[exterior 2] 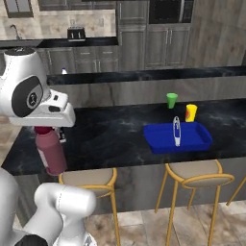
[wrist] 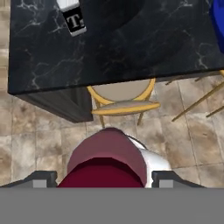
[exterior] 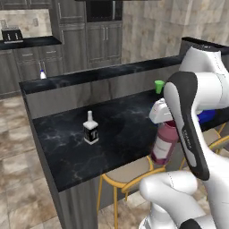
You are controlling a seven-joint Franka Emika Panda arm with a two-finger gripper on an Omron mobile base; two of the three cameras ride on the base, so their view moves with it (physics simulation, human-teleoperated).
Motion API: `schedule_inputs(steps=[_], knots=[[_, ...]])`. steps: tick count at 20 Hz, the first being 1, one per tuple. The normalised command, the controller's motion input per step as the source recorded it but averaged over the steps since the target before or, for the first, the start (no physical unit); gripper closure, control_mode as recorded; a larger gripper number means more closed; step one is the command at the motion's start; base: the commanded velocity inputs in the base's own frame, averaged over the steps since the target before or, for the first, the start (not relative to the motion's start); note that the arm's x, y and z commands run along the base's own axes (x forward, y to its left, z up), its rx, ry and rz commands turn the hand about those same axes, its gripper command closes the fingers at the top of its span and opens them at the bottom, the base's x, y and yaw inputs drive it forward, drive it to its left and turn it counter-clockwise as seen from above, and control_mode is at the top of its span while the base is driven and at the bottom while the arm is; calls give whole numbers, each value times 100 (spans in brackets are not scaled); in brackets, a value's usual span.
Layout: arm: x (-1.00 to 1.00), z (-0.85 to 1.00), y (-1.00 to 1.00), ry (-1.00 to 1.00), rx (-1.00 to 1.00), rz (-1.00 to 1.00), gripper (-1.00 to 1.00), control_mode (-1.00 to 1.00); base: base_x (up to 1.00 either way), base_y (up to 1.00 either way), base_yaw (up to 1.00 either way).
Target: Place the drinks on the dining counter in a tight cluster.
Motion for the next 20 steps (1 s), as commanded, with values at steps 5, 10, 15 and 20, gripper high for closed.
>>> schedule_inputs(steps=[5, 10, 15, 20], knots=[[72, 0, 69, -2, 0, 26, 100, -100, 0, 0, 0], [73, 0, -20, 3, 0, 13, 100, -100, 0, 0, 0], [82, 1, -42, 3, 0, 10, 100, -100, 0, 0, 0], [90, -17, -6, 4, 0, 1, 100, -100, 0, 0, 0]])
